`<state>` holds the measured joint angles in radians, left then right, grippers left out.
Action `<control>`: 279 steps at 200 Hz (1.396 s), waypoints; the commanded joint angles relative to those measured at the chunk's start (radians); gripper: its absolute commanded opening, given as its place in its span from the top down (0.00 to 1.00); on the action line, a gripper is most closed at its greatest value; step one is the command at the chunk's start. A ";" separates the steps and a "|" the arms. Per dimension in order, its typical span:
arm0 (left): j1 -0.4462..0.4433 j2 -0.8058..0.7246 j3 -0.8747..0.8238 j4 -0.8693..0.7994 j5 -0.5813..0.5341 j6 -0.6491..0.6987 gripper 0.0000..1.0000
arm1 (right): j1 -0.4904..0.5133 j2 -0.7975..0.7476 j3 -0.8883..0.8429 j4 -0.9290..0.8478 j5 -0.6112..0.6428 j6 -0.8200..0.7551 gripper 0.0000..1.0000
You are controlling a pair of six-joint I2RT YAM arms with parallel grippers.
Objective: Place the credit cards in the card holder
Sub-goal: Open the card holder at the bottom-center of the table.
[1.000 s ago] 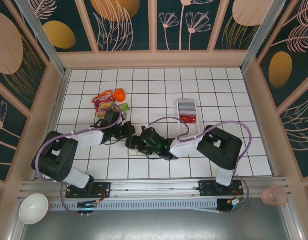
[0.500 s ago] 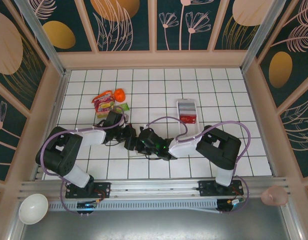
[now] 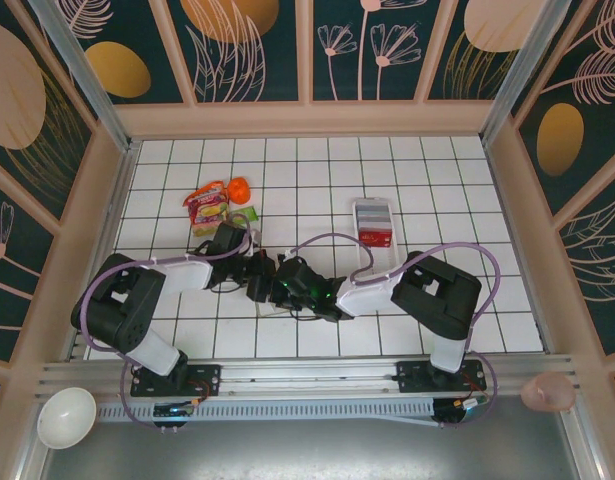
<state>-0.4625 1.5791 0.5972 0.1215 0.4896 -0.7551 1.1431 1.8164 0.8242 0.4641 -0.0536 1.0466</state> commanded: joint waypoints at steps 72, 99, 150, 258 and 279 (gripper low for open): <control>-0.025 -0.009 -0.052 -0.056 -0.077 0.029 1.00 | 0.040 -0.074 -0.013 0.068 0.053 -0.114 0.16; -0.027 -0.010 -0.053 -0.058 -0.086 0.034 1.00 | 0.043 -0.133 -0.029 0.037 0.066 -0.143 0.16; -0.027 -0.019 -0.045 -0.064 -0.075 0.035 1.00 | 0.024 -0.259 -0.065 -0.206 0.202 -0.175 0.19; -0.036 -0.121 -0.043 -0.115 -0.047 0.028 1.00 | -0.031 -0.172 -0.006 -0.376 0.219 -0.211 0.59; -0.044 -0.135 -0.036 -0.156 -0.057 0.034 1.00 | -0.021 -0.160 0.012 -0.362 0.197 -0.244 0.61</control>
<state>-0.4934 1.4700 0.5716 0.0334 0.4294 -0.7330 1.1202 1.6390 0.7952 0.1215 0.1242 0.8425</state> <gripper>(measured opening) 0.061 0.401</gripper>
